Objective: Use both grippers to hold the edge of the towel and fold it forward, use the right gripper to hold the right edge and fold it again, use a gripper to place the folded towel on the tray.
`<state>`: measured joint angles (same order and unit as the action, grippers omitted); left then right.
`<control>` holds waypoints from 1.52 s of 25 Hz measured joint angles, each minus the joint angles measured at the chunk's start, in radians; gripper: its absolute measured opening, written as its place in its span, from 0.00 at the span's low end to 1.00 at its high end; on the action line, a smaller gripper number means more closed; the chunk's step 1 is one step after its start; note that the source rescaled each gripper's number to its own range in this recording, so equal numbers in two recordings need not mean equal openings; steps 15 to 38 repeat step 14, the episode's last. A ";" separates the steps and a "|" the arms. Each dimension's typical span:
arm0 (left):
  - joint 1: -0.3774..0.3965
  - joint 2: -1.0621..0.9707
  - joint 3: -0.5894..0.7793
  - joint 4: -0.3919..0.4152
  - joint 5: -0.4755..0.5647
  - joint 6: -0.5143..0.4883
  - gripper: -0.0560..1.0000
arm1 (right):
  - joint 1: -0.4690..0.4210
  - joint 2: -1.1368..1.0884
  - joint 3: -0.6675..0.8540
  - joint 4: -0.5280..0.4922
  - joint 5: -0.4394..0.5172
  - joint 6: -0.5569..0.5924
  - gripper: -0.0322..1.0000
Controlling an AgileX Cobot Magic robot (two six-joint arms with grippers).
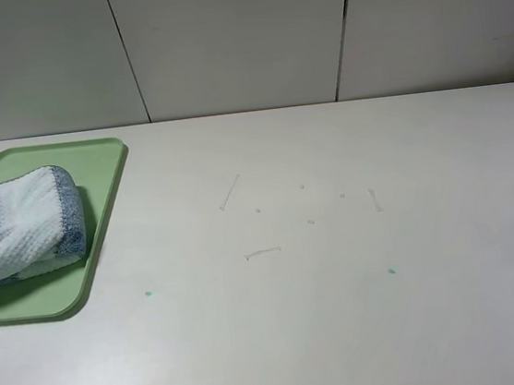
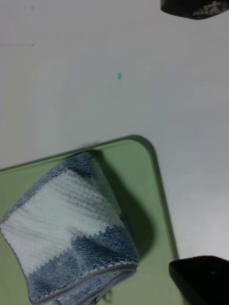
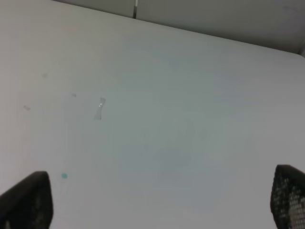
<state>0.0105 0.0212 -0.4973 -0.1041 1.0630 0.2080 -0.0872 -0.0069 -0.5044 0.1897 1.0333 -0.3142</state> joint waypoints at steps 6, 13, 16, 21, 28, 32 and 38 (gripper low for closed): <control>0.000 -0.027 0.000 0.000 0.000 -0.002 1.00 | 0.000 0.000 0.000 0.000 0.000 0.000 1.00; 0.000 -0.028 0.000 0.004 0.000 -0.014 1.00 | 0.000 0.000 0.000 0.001 0.000 0.000 1.00; 0.000 -0.028 0.000 0.005 0.000 -0.016 1.00 | 0.000 0.000 0.000 0.001 0.000 0.000 1.00; 0.000 -0.028 0.000 0.005 0.000 -0.016 1.00 | 0.000 0.000 0.000 0.001 0.000 0.000 1.00; 0.000 -0.028 0.000 0.005 0.000 -0.016 1.00 | 0.000 0.000 0.000 0.001 0.000 0.000 1.00; 0.000 -0.028 0.000 0.005 0.000 -0.016 1.00 | 0.000 0.000 0.000 0.001 0.000 0.000 1.00; 0.000 -0.028 0.000 0.005 0.000 -0.016 1.00 | 0.000 0.000 0.000 0.001 0.000 0.000 1.00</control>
